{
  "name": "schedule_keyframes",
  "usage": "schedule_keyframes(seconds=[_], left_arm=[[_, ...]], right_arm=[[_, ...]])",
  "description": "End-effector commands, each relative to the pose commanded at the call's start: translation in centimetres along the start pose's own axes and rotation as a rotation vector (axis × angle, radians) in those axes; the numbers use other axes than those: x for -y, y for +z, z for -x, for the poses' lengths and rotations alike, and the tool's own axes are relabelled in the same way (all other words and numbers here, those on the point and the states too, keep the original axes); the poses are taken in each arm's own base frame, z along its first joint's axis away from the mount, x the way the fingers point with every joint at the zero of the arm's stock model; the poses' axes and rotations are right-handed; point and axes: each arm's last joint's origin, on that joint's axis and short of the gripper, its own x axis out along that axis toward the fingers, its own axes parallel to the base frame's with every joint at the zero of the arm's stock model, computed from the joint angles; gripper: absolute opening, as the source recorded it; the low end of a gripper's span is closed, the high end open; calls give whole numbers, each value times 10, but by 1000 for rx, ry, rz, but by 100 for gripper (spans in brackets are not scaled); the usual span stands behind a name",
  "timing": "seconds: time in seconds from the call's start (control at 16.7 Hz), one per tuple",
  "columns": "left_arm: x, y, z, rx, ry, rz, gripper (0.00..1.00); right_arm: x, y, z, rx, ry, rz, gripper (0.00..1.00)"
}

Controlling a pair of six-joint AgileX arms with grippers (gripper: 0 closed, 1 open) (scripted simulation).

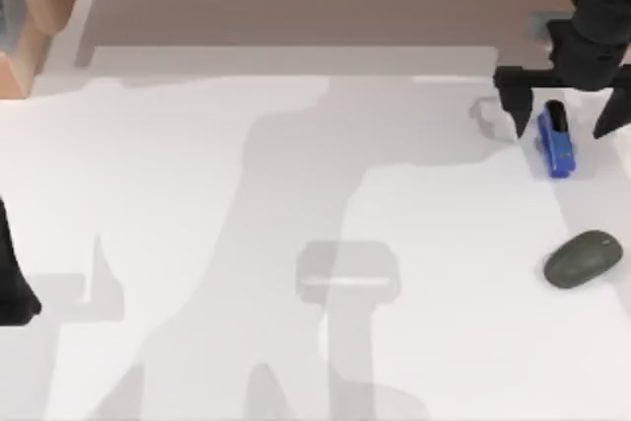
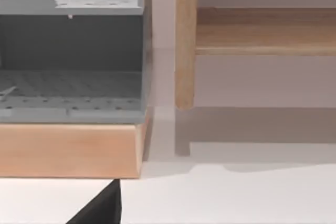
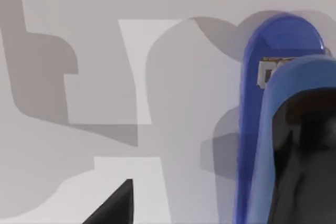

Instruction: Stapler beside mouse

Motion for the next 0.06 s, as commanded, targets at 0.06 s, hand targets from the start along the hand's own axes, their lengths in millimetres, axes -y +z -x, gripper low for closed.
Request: schedule_keyframes(seconds=[0.06], left_arm=[[0, 0, 0, 0, 0, 0, 100]], right_arm=[[0, 0, 0, 0, 0, 0, 100]])
